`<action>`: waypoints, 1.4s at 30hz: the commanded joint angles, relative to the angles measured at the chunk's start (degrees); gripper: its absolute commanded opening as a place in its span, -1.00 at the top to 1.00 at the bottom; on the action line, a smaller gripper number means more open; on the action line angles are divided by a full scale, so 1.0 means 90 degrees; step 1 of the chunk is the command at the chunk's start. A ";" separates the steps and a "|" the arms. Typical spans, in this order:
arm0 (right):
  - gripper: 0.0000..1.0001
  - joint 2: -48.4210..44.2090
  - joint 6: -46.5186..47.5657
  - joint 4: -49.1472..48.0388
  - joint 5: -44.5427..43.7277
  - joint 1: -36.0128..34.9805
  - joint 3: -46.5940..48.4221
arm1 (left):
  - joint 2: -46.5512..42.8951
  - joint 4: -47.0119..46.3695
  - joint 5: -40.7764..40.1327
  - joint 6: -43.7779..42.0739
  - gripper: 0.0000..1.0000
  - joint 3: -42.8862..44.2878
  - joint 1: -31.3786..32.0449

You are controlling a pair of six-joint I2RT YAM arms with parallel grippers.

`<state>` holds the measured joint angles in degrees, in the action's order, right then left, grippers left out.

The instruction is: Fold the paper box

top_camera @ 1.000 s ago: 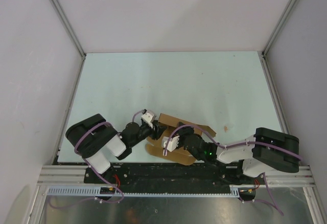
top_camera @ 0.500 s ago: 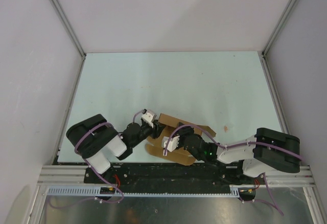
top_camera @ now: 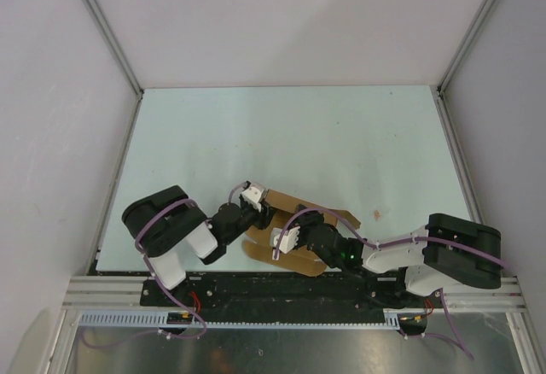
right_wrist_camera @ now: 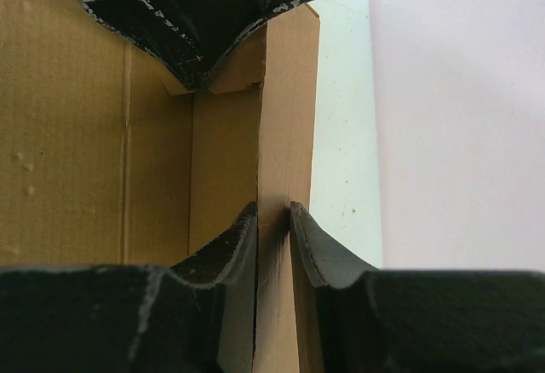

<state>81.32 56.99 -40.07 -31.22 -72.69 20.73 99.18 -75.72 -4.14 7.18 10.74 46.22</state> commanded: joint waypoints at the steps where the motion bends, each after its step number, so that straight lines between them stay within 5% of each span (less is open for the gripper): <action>1: 0.54 0.0017 -0.0336 0.0390 0.0393 -0.0098 0.0021 | 0.0133 -0.1821 -0.0145 -0.0183 0.06 0.0174 0.0031; 21: 0.56 0.0027 -0.0444 0.0371 0.0452 -0.0117 0.0021 | 0.0240 -0.1889 -0.1453 -0.0631 0.70 0.0369 0.0714; 26: 0.56 0.0008 -0.0454 0.0390 0.0461 -0.0127 0.0011 | 0.0308 -0.1889 -0.1717 -0.0778 1.00 0.0437 0.0851; 38: 0.56 0.0056 -0.0483 0.0351 0.0500 -0.0117 0.0011 | 0.0377 -0.1899 -0.1981 -0.0778 0.98 0.0418 0.1027; 42: 0.56 0.0047 -0.0483 0.0351 0.0481 -0.0117 0.0011 | 0.0338 -0.1899 -0.2010 -0.0710 0.38 0.0330 0.1085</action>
<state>81.21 55.48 -40.10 -30.55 -73.12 20.82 102.39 -74.96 -22.96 2.52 13.69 54.02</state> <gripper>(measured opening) 0.227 0.239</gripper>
